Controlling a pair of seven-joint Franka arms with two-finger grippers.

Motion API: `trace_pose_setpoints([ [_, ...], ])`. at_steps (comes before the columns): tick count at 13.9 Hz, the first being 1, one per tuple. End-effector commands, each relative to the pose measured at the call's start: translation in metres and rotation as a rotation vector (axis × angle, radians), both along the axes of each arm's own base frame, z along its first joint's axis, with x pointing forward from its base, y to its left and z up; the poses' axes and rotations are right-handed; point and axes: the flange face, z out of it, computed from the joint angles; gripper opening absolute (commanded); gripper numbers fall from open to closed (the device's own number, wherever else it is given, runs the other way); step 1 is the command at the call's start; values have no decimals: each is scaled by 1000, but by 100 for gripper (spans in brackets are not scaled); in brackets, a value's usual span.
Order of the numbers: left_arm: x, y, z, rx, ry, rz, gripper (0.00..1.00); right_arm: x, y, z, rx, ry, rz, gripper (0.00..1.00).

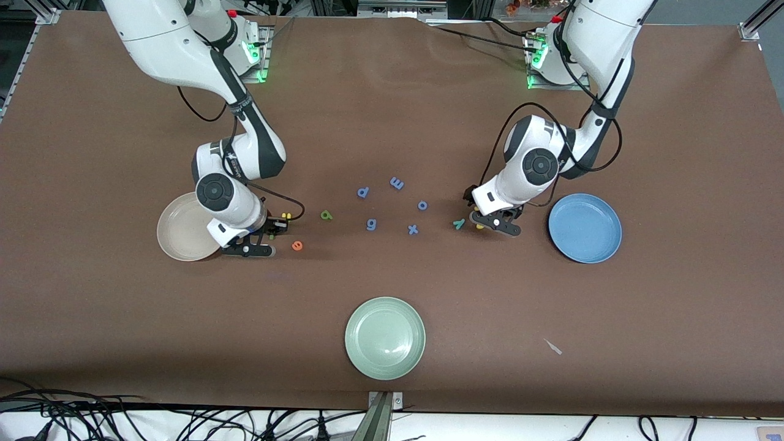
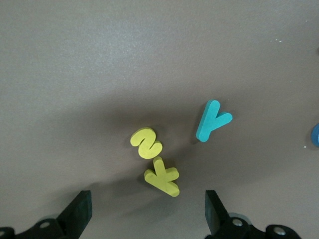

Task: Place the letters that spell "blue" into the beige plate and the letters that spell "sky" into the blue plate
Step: 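Grasp the green l with the right gripper while the left gripper descends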

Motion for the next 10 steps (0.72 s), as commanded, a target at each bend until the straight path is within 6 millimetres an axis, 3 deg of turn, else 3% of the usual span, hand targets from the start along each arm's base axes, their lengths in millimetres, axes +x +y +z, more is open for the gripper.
trace_pose_setpoints([
  [1,5,-7,-8,-1,7,11,88,14,-36,44,2,57,56,0],
  [2,2,-14,-12,2,9,-2,76,19,-60,52,-1,70,98,0],
  [5,2,-15,-20,4,-7,-6,74,22,-120,65,-11,115,210,0],
  [7,4,-12,-19,6,-12,-13,58,22,-158,56,-14,138,228,0],
  [8,6,-8,-19,10,-14,-11,49,23,-178,48,-9,148,218,12],
  [9,8,-6,-18,12,-18,-12,37,23,-183,46,-9,149,200,78],
  [10,8,-7,-18,11,-20,-12,23,22,-176,45,13,153,182,100],
])
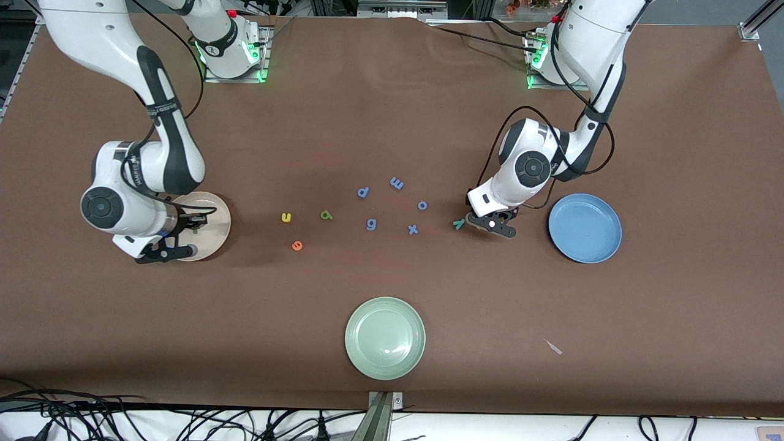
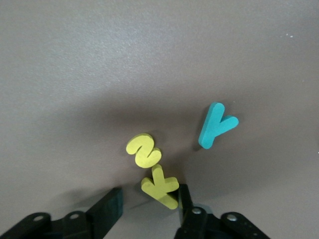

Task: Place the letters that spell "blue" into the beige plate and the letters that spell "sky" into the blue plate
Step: 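Drop the green l into the white plate with the right gripper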

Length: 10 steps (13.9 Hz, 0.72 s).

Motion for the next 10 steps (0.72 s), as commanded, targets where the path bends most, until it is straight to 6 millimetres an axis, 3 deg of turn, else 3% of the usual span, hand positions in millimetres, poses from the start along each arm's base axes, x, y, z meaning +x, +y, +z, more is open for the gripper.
trace_pose_setpoints([
  [1,7,-4,-4,-8,-14,-6,14,-3,13,-6,64,12,-51,100],
  [2,8,-2,-3,-8,-16,-4,3,-3,21,-6,64,11,-78,100],
  [3,8,-2,-3,-7,-16,-2,0,-4,37,-4,60,8,-94,100],
  [6,9,-2,0,-9,-19,-1,0,-6,77,-2,39,-13,-147,100],
  [7,9,-2,0,-9,-18,5,12,-7,93,-3,31,-25,-165,100],
  [8,13,-4,5,-15,-28,8,61,-9,112,-3,35,-43,-189,100],
  [9,21,-7,16,-27,-51,9,78,-12,132,-5,46,-60,-223,100],
  [10,30,-11,25,-38,-73,13,79,-16,153,-7,44,-70,-249,100],
])
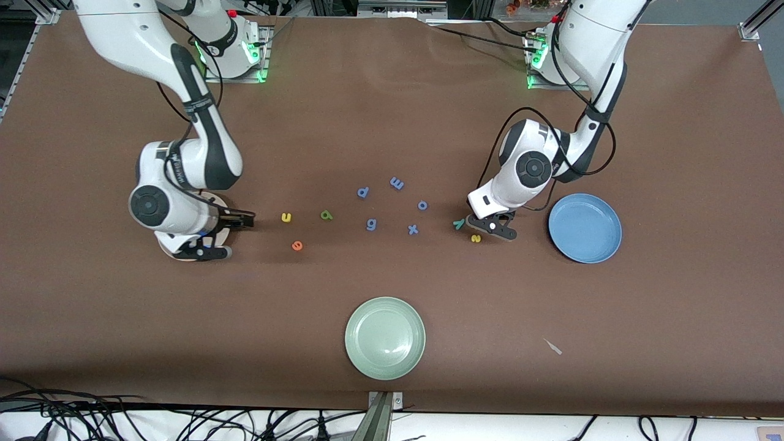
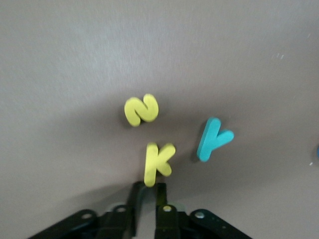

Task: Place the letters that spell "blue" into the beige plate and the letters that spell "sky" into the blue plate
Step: 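Drop the green l into the white plate with the right gripper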

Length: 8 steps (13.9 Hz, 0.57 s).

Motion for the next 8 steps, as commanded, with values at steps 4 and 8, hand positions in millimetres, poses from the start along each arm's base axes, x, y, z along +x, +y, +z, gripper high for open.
trace_pose_setpoints([
  [4,19,-16,11,-28,-39,3,79,-27,71,-26,-10,-62,-101,100],
  [8,11,-24,-5,-16,-18,-17,80,-44,86,-42,6,-85,-110,100],
])
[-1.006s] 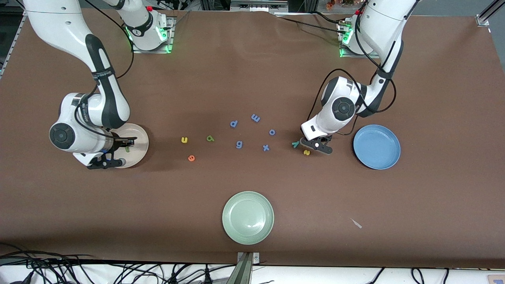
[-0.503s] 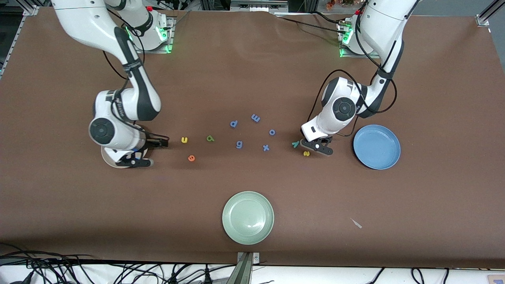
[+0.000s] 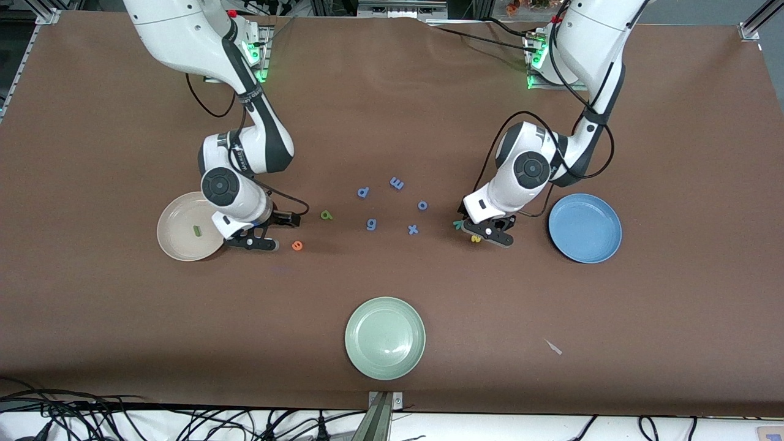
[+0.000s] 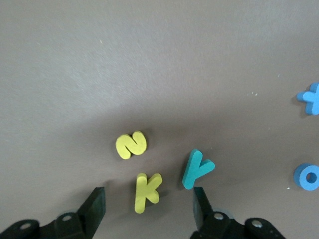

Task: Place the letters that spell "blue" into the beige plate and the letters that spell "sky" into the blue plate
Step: 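Drop the green l into the white plate with the right gripper, then grasp the yellow k and yellow n with the left and right grippers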

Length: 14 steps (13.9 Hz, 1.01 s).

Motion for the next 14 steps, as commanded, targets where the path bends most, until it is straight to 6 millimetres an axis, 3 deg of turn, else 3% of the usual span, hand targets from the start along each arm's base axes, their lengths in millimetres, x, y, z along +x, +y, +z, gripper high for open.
trace_pose_setpoints([
  [1,0,-9,-12,-2,11,-3,80,-8,4,0,17,-3,-25,100],
  [4,1,-5,-16,3,13,-11,75,-16,10,-8,19,8,-11,99],
  [5,2,-2,-16,7,11,-9,71,-16,10,-9,18,11,-11,92],
  [6,2,-2,-16,7,11,-11,64,-16,10,-10,18,11,-12,83],
  [7,3,0,-16,7,8,-31,48,-17,11,-10,19,11,-10,71],
  [9,6,7,-16,10,1,-60,26,-17,11,-10,18,14,-7,42],
  [12,6,7,-20,12,8,-56,16,-17,11,-10,18,13,-10,14],
  [14,5,7,-19,12,7,-58,1,-12,12,-2,24,9,4,5],
])
